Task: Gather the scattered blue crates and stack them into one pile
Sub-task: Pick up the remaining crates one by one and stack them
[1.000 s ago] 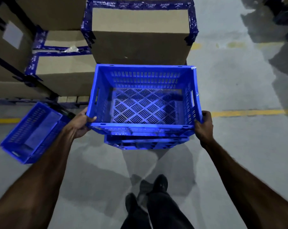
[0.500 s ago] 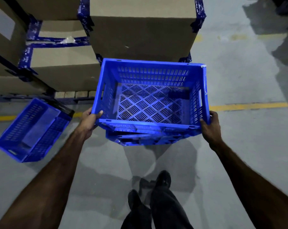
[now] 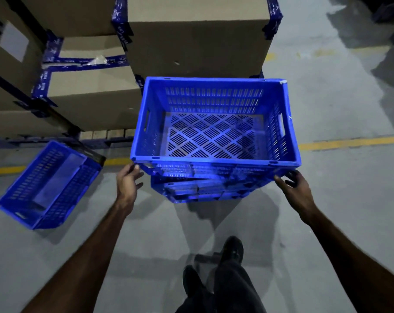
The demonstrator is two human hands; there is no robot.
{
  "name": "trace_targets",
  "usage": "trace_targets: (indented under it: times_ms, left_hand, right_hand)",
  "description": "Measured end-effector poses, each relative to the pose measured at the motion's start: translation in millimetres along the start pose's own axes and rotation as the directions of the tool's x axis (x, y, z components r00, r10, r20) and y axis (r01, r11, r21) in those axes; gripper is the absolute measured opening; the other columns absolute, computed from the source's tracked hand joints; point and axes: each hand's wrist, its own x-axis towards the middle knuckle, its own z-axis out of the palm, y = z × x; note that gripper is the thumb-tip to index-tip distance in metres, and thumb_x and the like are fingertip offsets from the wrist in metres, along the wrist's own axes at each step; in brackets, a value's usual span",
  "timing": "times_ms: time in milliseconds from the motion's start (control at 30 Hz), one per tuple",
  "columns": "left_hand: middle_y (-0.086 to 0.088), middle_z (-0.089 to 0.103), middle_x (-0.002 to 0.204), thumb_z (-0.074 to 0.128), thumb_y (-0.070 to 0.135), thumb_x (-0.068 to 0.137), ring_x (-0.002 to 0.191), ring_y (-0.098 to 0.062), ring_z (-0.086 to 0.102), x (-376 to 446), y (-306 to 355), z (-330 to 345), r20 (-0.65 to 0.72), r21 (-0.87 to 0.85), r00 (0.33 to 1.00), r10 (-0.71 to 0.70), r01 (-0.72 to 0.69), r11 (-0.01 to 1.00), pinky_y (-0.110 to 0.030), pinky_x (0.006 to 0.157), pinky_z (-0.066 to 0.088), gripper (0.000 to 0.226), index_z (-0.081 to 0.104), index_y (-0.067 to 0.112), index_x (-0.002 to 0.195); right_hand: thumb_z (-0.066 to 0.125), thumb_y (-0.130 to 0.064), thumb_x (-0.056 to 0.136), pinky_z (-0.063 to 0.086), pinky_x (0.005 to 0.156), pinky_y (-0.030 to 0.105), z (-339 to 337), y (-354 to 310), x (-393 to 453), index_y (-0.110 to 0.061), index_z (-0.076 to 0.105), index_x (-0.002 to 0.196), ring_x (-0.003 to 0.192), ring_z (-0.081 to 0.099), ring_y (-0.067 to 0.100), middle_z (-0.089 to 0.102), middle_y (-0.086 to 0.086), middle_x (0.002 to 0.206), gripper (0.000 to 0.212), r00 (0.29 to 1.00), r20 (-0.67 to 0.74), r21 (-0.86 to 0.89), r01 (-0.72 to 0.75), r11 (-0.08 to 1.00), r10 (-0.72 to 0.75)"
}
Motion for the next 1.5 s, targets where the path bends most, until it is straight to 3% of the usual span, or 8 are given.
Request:
trace_targets:
  times_ms: [200, 333, 433, 567, 700, 867, 1000, 1500]
  left_hand:
    - [0.000, 0.064, 0.134, 0.040, -0.019, 0.086, 0.096, -0.021, 0.060, 15, -43, -11, 0.100, 0.086, 0.994, 0.038, -0.047, 0.995, -0.031, 0.070, 0.043, 0.065, 0.057, 0.024, 0.131]
    - [0.013, 0.063, 0.127, 0.036, -0.027, 0.076, 0.124, -0.029, 0.057, 21, -50, -14, 0.184, 0.181, 0.980, 0.078, -0.111, 0.977, -0.037, 0.085, 0.048, 0.080, 0.055, 0.029, 0.130]
    - [0.016, 0.060, 0.128, 0.037, -0.029, 0.074, 0.133, -0.032, 0.055, 22, -54, -13, 0.207, 0.212, 0.973, 0.099, -0.144, 0.966, -0.053, 0.099, 0.049, 0.085, 0.053, 0.030, 0.133]
    - [0.011, 0.055, 0.140, 0.035, -0.032, 0.071, 0.130, -0.030, 0.056, 16, -55, -8, 0.220, 0.199, 0.973, 0.072, -0.117, 0.973, -0.033, 0.076, 0.051, 0.097, 0.047, 0.027, 0.147]
    - [0.011, 0.047, 0.150, 0.038, -0.031, 0.074, 0.112, -0.036, 0.067, 12, -52, -12, 0.241, 0.202, 0.971, 0.009, -0.059, 0.978, -0.042, 0.072, 0.049, 0.101, 0.038, 0.028, 0.156]
    - [0.011, 0.044, 0.157, 0.042, -0.029, 0.076, 0.101, -0.031, 0.071, -4, -57, -19, 0.266, 0.249, 0.964, -0.013, -0.055, 0.967, -0.043, 0.070, 0.052, 0.103, 0.036, 0.035, 0.156]
    - [0.016, 0.041, 0.157, 0.042, -0.028, 0.075, 0.101, -0.030, 0.074, -19, -61, -18, 0.255, 0.260, 0.967, -0.021, -0.047, 0.964, -0.042, 0.069, 0.052, 0.106, 0.033, 0.038, 0.158]
    - [0.015, 0.035, 0.161, 0.042, -0.030, 0.079, 0.100, -0.027, 0.072, -45, -66, -13, 0.222, 0.270, 0.975, -0.031, -0.031, 0.962, -0.045, 0.077, 0.052, 0.107, 0.029, 0.039, 0.158]
  right_hand:
    - [0.063, -0.013, 0.095, 0.050, 0.098, 0.040, 8, 23, 11, -0.023, 0.052, 0.146, 0.124, 0.062, 0.025, 0.060, -0.004, 0.144, 0.052, 0.998, -0.025, -0.086, 0.063, 0.994, -0.065]
    - [0.059, -0.004, 0.094, 0.048, 0.105, 0.050, 15, 26, 5, -0.047, 0.031, 0.154, 0.134, 0.049, 0.019, 0.045, -0.018, 0.151, 0.078, 0.996, 0.014, -0.101, 0.087, 0.991, -0.086]
    - [0.055, 0.006, 0.092, 0.042, 0.113, 0.046, 19, 33, 4, -0.047, 0.014, 0.160, 0.145, 0.041, 0.023, 0.036, -0.010, 0.162, 0.095, 0.994, 0.043, -0.079, 0.101, 0.992, -0.098]
    - [0.048, 0.016, 0.089, 0.036, 0.120, 0.045, 12, 39, 3, -0.048, -0.002, 0.159, 0.150, 0.033, 0.013, 0.027, -0.019, 0.158, 0.107, 0.982, 0.138, -0.113, 0.146, 0.983, -0.130]
    - [0.043, 0.018, 0.089, 0.034, 0.120, 0.039, 5, 37, 4, -0.055, -0.006, 0.153, 0.151, 0.030, 0.010, 0.017, -0.026, 0.158, 0.108, 0.968, 0.196, -0.120, 0.181, 0.976, -0.155]
    - [0.046, 0.011, 0.091, 0.036, 0.118, 0.044, -2, 35, 5, -0.067, -0.006, 0.144, 0.148, 0.035, 0.018, 0.025, -0.008, 0.167, 0.108, 0.955, 0.233, -0.168, 0.225, 0.960, -0.183]
    - [0.050, 0.008, 0.091, 0.039, 0.116, 0.047, -4, 39, 16, -0.042, 0.014, 0.161, 0.148, 0.038, 0.030, 0.030, -0.018, 0.159, 0.093, 0.950, 0.255, -0.170, 0.228, 0.959, -0.181]
    - [0.044, 0.016, 0.084, 0.040, 0.115, 0.041, -8, 26, 24, -0.021, 0.037, 0.154, 0.137, 0.042, 0.007, 0.045, -0.011, 0.148, 0.079, 0.969, 0.196, -0.111, 0.172, 0.979, -0.148]
